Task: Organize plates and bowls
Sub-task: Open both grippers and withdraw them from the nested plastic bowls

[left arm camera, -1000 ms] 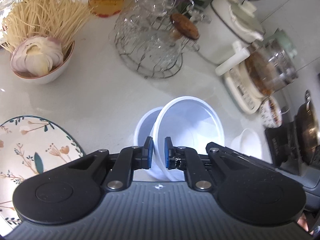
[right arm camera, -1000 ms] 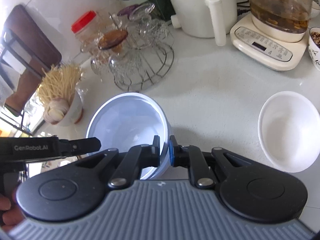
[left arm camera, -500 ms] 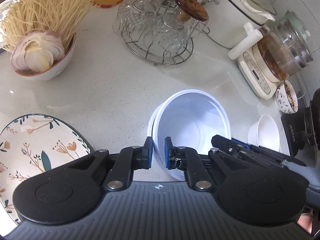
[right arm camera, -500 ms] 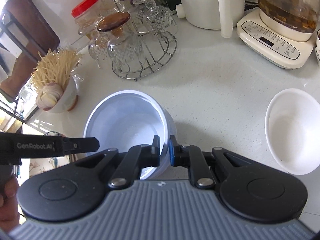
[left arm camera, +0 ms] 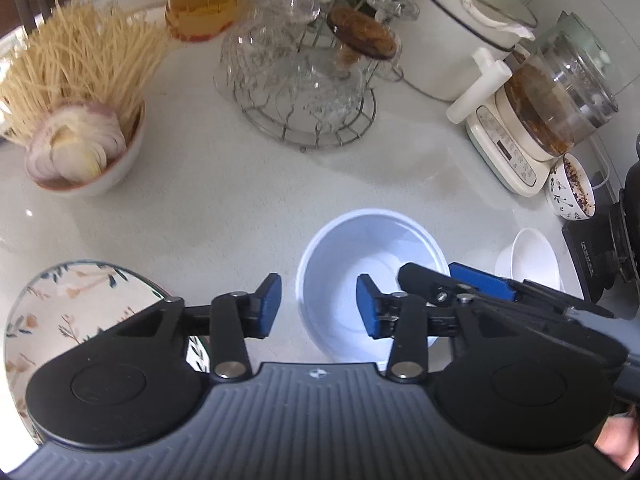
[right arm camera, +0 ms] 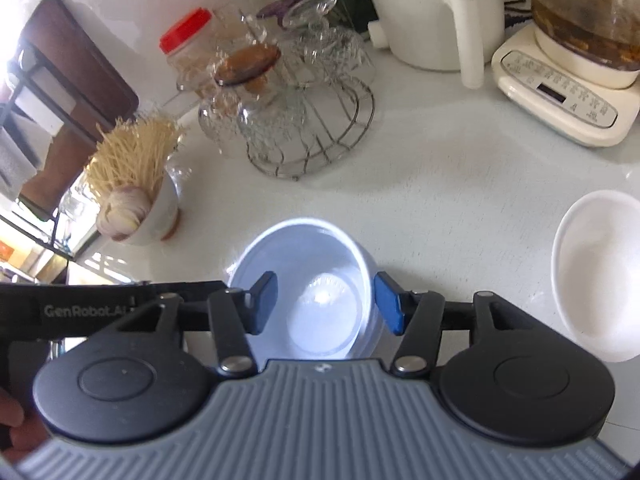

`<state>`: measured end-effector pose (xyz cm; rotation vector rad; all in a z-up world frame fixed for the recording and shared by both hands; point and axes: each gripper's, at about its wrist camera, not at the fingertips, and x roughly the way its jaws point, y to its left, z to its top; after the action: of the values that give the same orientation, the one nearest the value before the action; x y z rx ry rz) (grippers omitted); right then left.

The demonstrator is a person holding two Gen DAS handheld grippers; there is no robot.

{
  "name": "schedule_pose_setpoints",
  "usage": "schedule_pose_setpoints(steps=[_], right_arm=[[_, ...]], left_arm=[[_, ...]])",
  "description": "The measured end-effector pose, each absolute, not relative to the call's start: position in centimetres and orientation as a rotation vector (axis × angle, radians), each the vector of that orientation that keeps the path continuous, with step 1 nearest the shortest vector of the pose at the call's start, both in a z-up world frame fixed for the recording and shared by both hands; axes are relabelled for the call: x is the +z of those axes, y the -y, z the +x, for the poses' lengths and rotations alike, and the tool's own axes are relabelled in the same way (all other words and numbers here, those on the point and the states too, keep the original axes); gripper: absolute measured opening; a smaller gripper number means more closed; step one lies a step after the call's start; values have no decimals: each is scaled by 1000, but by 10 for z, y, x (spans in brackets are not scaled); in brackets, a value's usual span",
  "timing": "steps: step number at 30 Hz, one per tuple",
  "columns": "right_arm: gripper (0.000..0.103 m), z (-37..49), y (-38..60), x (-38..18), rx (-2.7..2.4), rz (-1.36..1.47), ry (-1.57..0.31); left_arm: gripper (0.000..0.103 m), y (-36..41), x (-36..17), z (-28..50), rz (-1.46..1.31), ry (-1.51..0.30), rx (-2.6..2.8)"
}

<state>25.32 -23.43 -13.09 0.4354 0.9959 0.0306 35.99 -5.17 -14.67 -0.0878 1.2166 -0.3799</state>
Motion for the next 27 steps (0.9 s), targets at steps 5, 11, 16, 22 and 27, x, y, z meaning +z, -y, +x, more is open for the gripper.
schedule_pose_setpoints(steps=[5, 11, 16, 22, 27], right_arm=[[57, 249, 239, -118, 0, 441, -948], [57, 239, 240, -93, -39, 435, -872], [57, 228, 238, -69, -70, 420, -793], [57, 212, 232, -52, -116, 412, -739], [57, 193, 227, -42, -155, 423, -713]], left_arm=[[48, 46, -130, 358, -83, -1165, -401], [48, 47, -102, 351, -52, -1085, -448], [48, 41, -76, 342, -47, -994, -498], [48, 41, -59, 334, -24, -939, -542], [48, 36, -47, 318, -8, -902, -580]])
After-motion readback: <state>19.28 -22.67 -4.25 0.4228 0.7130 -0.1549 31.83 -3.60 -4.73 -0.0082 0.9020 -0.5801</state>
